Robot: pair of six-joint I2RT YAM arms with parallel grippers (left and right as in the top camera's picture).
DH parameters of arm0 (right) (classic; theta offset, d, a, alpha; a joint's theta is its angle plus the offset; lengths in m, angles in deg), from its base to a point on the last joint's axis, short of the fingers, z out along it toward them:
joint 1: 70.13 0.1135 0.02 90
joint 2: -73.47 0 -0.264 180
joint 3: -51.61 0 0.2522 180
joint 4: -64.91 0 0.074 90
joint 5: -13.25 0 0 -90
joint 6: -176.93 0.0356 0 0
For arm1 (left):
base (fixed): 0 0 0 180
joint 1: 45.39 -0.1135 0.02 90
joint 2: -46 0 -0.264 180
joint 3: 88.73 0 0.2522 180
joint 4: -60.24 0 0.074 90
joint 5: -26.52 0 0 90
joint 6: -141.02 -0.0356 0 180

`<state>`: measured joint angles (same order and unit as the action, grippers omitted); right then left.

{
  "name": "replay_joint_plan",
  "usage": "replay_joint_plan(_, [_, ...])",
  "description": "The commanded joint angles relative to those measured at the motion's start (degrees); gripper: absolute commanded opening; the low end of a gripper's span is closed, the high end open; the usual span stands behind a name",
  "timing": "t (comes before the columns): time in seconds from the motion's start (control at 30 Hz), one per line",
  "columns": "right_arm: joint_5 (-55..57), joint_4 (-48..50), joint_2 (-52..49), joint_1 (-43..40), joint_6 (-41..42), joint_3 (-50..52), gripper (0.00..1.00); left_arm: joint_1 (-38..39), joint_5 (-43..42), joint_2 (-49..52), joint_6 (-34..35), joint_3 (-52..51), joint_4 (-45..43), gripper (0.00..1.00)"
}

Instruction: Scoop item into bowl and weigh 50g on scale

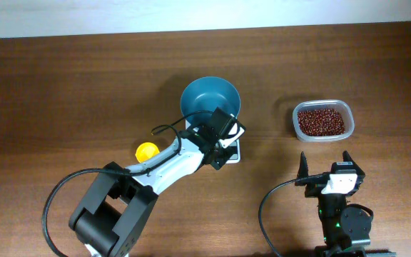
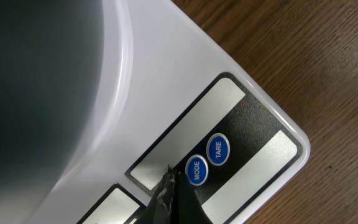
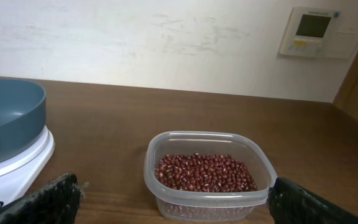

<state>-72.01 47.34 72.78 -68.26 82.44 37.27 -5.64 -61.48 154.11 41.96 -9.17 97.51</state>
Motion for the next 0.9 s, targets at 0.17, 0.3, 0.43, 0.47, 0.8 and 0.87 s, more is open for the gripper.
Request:
replay_joint_plan(0.17, [1.11, -0.33, 0.48, 0.35, 0.39, 0.26, 0.99, -0.02, 0.83, 1.92, -0.9, 0.09, 0.11, 0.0])
replay_joint_plan(0.3, [1.11, -0.33, 0.48, 0.35, 0.42, 0.26, 0.99, -0.02, 0.81, 1.95, -0.87, 0.09, 0.22, 0.0])
replay_joint_plan(0.43, [1.11, -0.33, 0.48, 0.35, 0.39, 0.26, 0.99, -0.02, 0.79, 1.68, 0.76, 0.26, 0.74, 0.0])
replay_joint_plan(0.47, [1.11, -0.33, 0.48, 0.35, 0.39, 0.26, 0.99, -0.04, 0.74, 1.31, 1.62, 0.57, 1.09, 0.0])
replay_joint_plan(0.8, [1.11, -0.33, 0.48, 0.35, 0.39, 0.26, 0.99, -1.16, 1.99, -15.56, 1.68, 4.02, 7.17, 0.0])
replay_joint_plan(0.87, [1.11, -0.33, 0.48, 0.35, 0.42, 0.26, 0.99, -2.49, 1.97, -20.5, 1.7, 4.02, 9.05, 0.0])
